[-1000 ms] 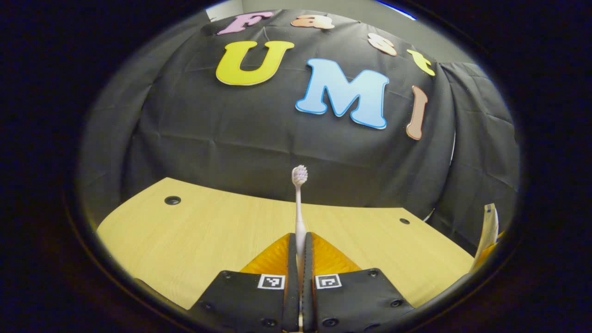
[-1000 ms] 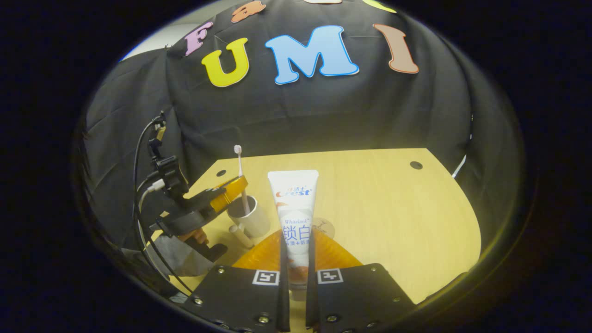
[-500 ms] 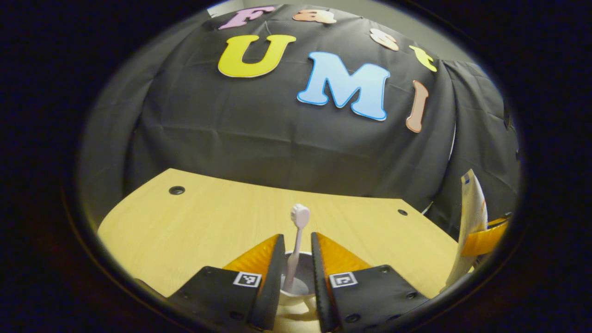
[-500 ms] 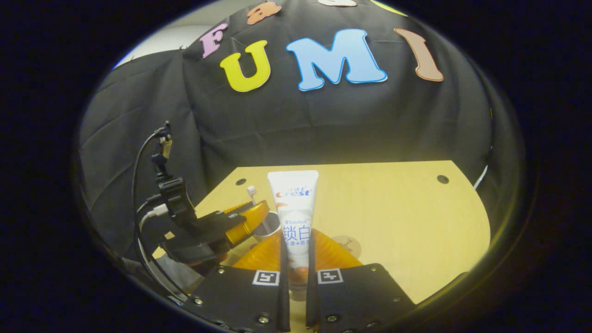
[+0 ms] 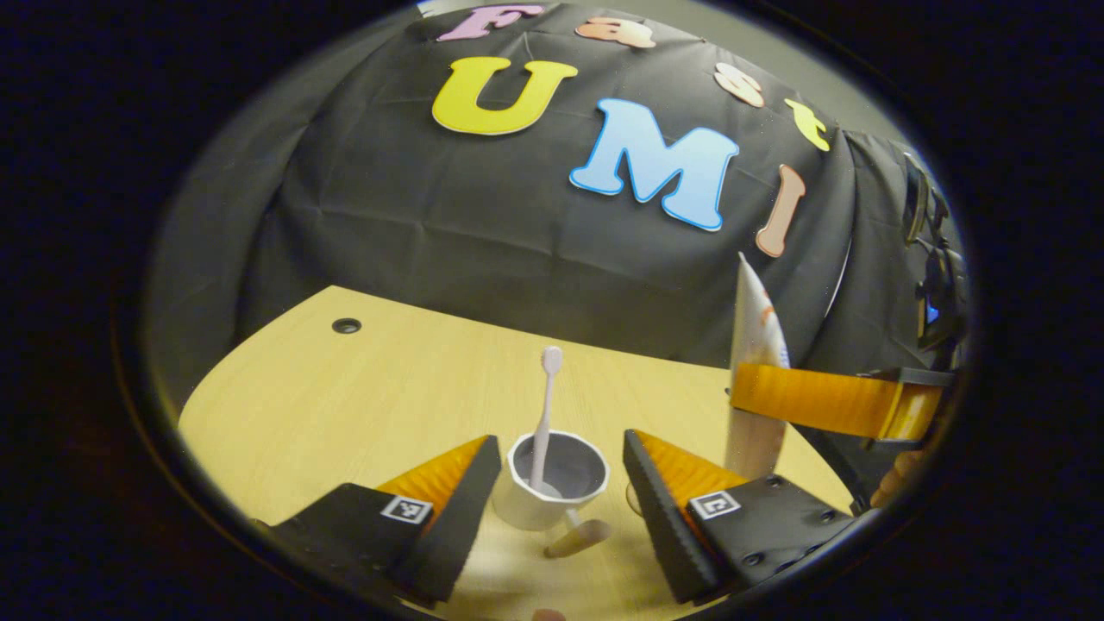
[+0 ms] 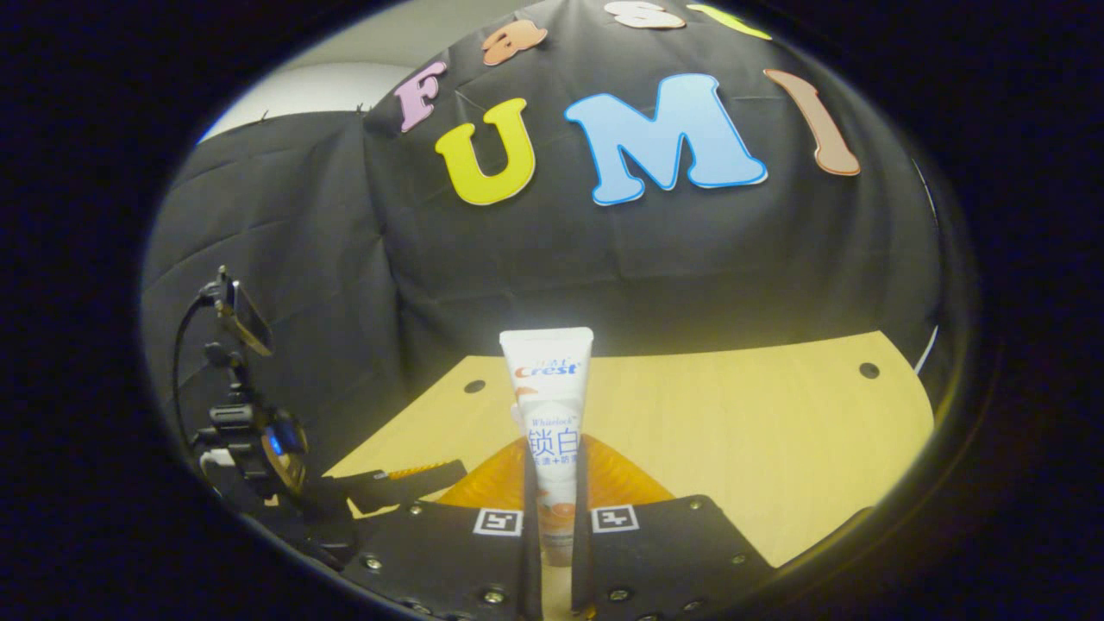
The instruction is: Put the toothbrush and toothpaste on the desktop into the cup, then pick up the cup and place it on the coaster on the desktop.
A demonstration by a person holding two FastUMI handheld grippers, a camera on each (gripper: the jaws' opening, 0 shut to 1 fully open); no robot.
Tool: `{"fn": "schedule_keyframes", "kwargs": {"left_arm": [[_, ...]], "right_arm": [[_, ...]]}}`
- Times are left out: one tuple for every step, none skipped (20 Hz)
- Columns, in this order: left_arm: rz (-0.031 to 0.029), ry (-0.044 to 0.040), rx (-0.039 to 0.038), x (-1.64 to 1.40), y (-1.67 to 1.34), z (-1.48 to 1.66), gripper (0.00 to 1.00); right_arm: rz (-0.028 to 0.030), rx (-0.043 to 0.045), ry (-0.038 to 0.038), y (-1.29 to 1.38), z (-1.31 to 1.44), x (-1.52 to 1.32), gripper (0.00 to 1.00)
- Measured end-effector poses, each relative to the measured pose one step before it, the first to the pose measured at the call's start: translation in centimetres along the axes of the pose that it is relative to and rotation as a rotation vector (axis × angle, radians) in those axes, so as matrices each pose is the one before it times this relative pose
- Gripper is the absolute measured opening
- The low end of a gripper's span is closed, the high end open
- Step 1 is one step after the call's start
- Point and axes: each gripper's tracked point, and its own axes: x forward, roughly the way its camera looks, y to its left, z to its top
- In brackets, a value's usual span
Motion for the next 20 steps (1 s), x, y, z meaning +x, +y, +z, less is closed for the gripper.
{"fn": "schedule_keyframes", "kwargs": {"left_arm": [[0.00787,0.00166,0.00205,-0.413,0.500,0.035,1.00],[0.00717,0.00117,-0.00064,-0.446,0.477,-0.025,0.97],[-0.00051,0.00289,-0.00377,-0.465,0.341,-0.062,1.00],[0.00445,0.00460,-0.00428,-0.411,0.423,-0.167,0.97],[0.00270,0.00342,-0.00277,-0.419,0.389,-0.305,1.00],[0.00135,0.00223,-0.00117,-0.394,0.269,-0.209,1.00],[-0.00013,0.00196,0.00039,-0.296,0.220,-0.219,1.00],[0.00290,0.00222,0.00465,-0.273,0.211,-0.199,1.00],[-0.00162,0.00347,0.00490,-0.219,0.019,-0.164,1.00],[-0.00220,0.00241,0.00134,-0.238,0.069,-0.179,1.00],[-0.00381,0.00375,-0.00300,-0.160,0.019,-0.224,1.00],[-0.00171,0.00507,-0.00596,-0.108,0.049,-0.200,1.00],[-0.00054,0.00317,-0.00655,-0.084,0.127,-0.090,1.00],[0.00043,0.00244,-0.00430,-0.110,0.217,-0.162,1.00],[0.00469,0.00162,-0.00193,-0.046,0.195,-0.210,1.00],[0.00539,0.00079,-0.00305,-0.062,0.098,0.107,0.97],[0.00467,0.00258,-0.00491,-0.102,0.082,-0.058,1.00],[0.00640,0.00405,-0.00661,0.184,0.384,-0.208,1.00],[0.00454,0.00453,-0.00484,0.082,0.410,-0.260,1.00],[0.00550,0.00359,-0.00260,0.008,0.481,-0.248,0.97]], "right_arm": [[0.01004,0.00794,-0.01014,0.461,0.161,0.951,0.14],[0.00891,0.00414,-0.00663,0.321,0.109,0.737,0.14],[0.00945,0.00159,-0.00678,0.411,0.202,0.880,0.15],[0.00912,-0.00248,-0.00782,0.461,-0.008,0.775,0.14],[0.00662,-0.00672,-0.00734,0.374,0.061,0.612,0.14],[0.00476,-0.01003,-0.00692,0.289,-0.022,0.737,0.14],[0.00299,-0.01095,-0.00149,0.243,-0.094,0.706,0.10],[0.00238,-0.00586,0.00194,0.224,-0.207,0.642,0.14],[0.00442,-0.00330,0.00227,0.213,-0.234,0.604,0.14],[0.00162,-0.00211,0.00280,0.131,-0.163,0.489,0.14],[-0.00105,-0.00471,0.00244,0.211,-0.265,0.517,0.14],[-0.00641,-0.00979,0.00362,-0.055,-0.344,0.453,0.14],[-0.00990,-0.01001,0.00105,-0.159,-0.162,0.454,0.14],[-0.00727,-0.01375,0.00757,-0.085,-0.418,0.473,0.14],[-0.00608,-0.00992,0.00391,-0.051,-0.265,0.373,0.14],[-0.00469,-0.00945,0.00628,-0.166,-0.251,0.408,0.15],[-0.00712,-0.00347,0.00735,-0.224,-0.271,0.308,0.16],[-0.00482,-0.00078,0.00852,-0.084,-0.380,0.173,0.16],[-0.00052,0.00008,0.00662,-0.032,-0.281,0.359,0.18],[-0.00197,-0.00080,0.00913,-0.022,-0.232,0.009,0.19]]}}
